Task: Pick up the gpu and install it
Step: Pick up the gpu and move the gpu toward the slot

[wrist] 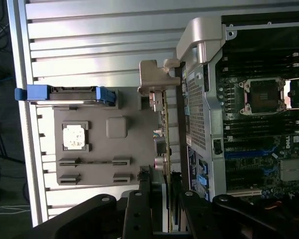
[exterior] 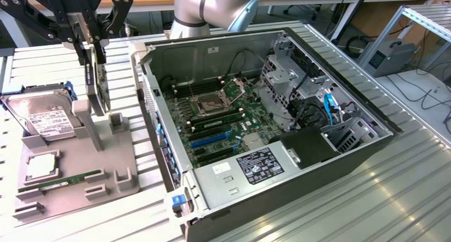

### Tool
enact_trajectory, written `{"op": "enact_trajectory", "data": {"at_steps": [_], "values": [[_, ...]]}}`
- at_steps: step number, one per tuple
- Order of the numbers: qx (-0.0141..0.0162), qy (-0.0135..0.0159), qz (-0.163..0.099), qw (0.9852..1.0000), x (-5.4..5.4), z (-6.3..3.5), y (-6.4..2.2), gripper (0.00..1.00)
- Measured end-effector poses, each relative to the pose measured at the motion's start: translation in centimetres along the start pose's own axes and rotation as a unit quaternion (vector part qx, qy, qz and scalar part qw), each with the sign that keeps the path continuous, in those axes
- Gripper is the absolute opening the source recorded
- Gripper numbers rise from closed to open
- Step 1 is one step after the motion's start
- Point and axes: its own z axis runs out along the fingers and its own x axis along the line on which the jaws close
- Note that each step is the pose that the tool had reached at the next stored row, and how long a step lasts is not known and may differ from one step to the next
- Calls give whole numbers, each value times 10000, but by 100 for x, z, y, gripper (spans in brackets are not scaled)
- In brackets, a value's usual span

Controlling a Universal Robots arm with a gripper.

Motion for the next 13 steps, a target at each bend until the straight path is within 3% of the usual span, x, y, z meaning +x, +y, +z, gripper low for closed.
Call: {"op": "enact_trajectory", "data": {"at_steps": [13], "values": [[0, 0, 0, 10000, -3, -81, 1, 27]]}}
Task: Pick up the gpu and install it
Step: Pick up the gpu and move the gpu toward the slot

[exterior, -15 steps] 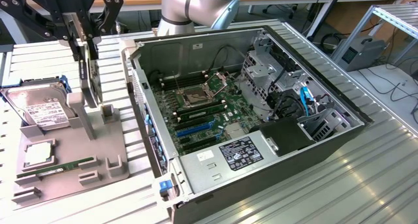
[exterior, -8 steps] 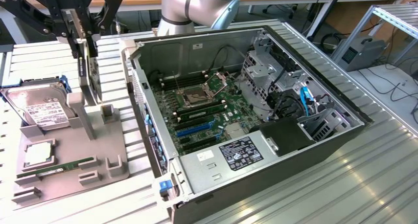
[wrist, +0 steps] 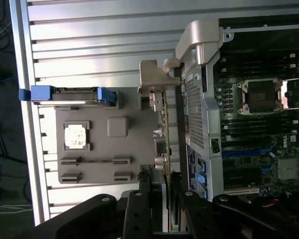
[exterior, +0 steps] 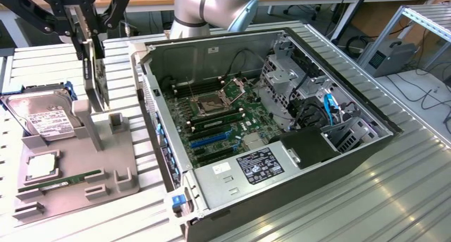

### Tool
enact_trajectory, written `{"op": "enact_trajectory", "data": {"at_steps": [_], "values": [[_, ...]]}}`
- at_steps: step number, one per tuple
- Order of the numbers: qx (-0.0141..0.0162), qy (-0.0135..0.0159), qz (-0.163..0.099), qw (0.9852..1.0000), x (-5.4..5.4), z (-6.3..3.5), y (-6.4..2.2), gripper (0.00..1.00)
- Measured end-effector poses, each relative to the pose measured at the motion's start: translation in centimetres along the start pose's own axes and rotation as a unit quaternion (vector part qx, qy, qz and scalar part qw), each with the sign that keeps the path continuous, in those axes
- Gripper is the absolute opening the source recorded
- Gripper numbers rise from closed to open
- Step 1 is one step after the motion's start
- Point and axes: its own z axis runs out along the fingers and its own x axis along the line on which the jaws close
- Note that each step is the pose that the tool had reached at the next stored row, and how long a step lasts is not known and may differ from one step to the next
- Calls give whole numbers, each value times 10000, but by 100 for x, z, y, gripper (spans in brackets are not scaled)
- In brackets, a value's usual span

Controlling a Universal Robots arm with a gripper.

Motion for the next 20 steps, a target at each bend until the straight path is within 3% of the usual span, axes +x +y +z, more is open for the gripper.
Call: {"op": "enact_trajectory", "data": {"at_steps": [20], "values": [[0, 0, 0, 10000, -3, -112, 2, 27]]}}
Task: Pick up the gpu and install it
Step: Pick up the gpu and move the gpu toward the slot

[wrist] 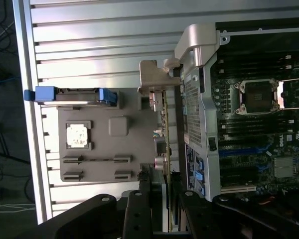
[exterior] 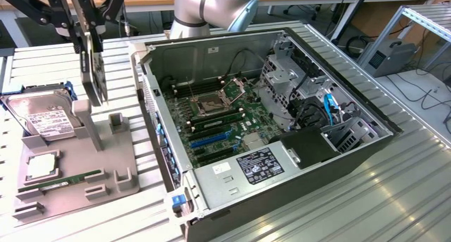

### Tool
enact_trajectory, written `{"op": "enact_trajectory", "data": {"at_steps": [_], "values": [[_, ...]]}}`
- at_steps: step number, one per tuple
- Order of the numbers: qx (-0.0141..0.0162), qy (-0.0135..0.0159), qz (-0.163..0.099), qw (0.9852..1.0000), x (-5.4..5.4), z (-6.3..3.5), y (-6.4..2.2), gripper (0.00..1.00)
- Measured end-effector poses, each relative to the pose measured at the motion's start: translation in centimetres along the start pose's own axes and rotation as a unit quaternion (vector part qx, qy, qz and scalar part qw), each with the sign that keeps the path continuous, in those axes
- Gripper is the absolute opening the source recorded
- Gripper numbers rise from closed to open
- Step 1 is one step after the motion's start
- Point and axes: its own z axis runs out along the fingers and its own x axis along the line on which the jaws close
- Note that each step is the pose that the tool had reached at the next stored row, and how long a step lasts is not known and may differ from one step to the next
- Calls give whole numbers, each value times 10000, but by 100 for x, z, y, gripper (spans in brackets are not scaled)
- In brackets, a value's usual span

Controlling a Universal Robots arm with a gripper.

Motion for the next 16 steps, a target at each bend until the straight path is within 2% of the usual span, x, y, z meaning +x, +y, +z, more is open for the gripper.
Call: {"op": "enact_trajectory", "data": {"at_steps": [16], "values": [[0, 0, 0, 10000, -3, -105, 2, 27]]}}
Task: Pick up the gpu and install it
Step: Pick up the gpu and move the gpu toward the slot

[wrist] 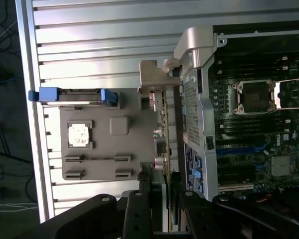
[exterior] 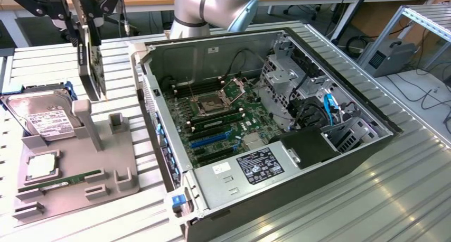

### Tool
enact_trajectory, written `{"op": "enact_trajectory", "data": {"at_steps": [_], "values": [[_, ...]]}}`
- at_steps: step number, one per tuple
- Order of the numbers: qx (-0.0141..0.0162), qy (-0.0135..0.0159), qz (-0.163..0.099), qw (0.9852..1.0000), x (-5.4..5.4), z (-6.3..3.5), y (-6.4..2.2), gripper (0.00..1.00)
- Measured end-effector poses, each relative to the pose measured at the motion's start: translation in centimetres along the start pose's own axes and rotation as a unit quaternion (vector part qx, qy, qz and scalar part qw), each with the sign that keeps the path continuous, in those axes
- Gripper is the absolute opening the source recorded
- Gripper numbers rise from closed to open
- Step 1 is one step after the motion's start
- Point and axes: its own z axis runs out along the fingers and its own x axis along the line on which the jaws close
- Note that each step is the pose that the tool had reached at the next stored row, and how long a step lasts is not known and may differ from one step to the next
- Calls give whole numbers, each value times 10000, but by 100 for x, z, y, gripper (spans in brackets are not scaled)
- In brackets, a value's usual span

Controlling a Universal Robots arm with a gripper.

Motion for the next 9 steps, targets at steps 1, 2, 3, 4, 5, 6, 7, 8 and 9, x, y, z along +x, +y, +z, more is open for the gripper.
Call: {"op": "enact_trajectory", "data": {"at_steps": [1, 2, 3, 4, 5, 6, 7, 8, 9], "values": [[0, 0, 0, 10000, 0, -7, 0, 27], [0, 0, 0, 10000, 0, -12, 0, 27], [0, 0, 0, 10000, 0, -13, 0, 27], [0, 0, 0, 10000, 0, -13, 0, 27], [0, 0, 0, 10000, 0, -13, 0, 27], [0, 0, 0, 10000, 0, -13, 0, 27], [0, 0, 0, 10000, 0, -13, 0, 27], [0, 1, 0, 10000, -2, -14, -1, 27], [0, 1, -1, 10000, -5, -13, -5, 27]]}}
